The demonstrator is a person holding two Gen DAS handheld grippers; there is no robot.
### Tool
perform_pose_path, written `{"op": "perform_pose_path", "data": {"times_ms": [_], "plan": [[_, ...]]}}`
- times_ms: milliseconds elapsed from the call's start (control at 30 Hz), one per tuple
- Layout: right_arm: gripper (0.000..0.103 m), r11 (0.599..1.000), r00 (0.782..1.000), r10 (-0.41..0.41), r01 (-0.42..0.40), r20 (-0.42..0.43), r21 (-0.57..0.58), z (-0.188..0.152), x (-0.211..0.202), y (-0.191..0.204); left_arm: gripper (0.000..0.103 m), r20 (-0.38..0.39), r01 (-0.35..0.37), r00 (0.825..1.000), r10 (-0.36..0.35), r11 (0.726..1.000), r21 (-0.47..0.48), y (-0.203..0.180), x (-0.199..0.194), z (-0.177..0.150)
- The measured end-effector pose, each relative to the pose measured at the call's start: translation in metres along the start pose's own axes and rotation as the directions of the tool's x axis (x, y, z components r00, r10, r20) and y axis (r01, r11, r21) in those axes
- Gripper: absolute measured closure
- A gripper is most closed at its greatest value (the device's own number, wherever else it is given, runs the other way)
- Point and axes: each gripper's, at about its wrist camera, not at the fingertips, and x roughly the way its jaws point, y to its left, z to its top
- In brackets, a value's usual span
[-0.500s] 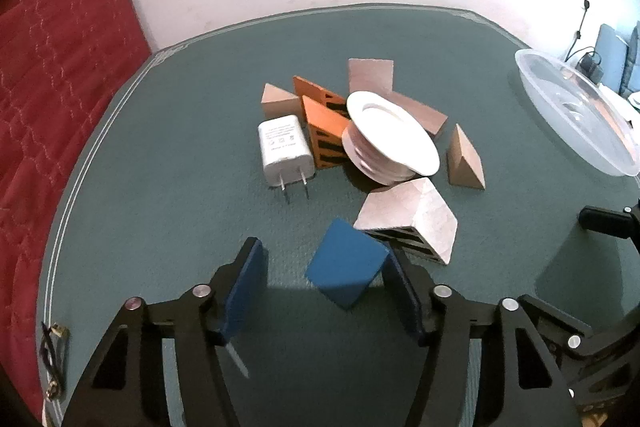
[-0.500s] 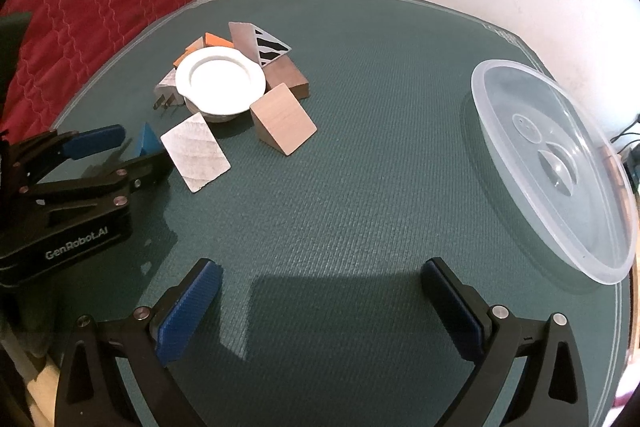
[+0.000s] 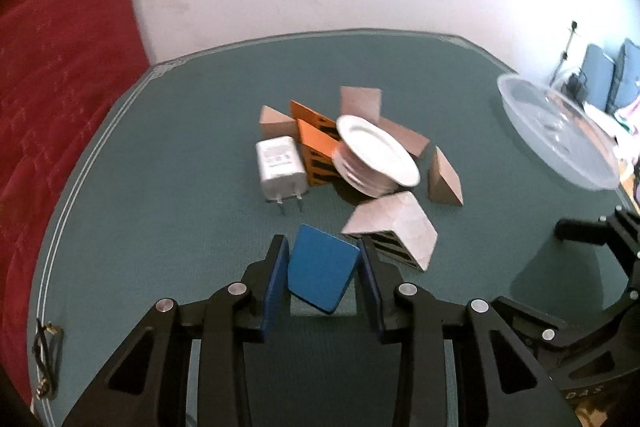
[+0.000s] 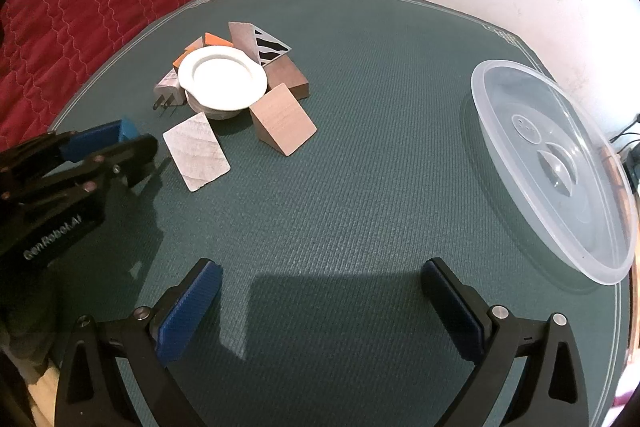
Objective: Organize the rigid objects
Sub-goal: 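Grasp the blue block with the left gripper while the right gripper grasps the pale wooden tile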
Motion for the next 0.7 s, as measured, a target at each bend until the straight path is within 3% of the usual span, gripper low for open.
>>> {"op": "perform_pose_path", "data": {"times_ms": [200,467,700], "plan": [[0.009,0.999,0.999,0.048,-0.048,0.006,-0.025,0.011,-0.001,0.007,0.067,0.036,-0.059,0.997,0.063,0.994,-0.091,0.022,-0.007,0.001],[0.026,0.988,0.992,0.123,-0.121,0.017,-0.095,0.030,0.008,0.027,0.067,0.009,-0.115,0.993,0.121,0.961,-0.251,0.055,-0.005,0.000],[0.042,0.985,0.990,0.138,-0.135,0.027,-0.104,0.048,0.022,0.042,0.067,-0.018,-0.143,0.989,0.144,0.948,-0.285,0.062,-0.001,-0.004]]}}
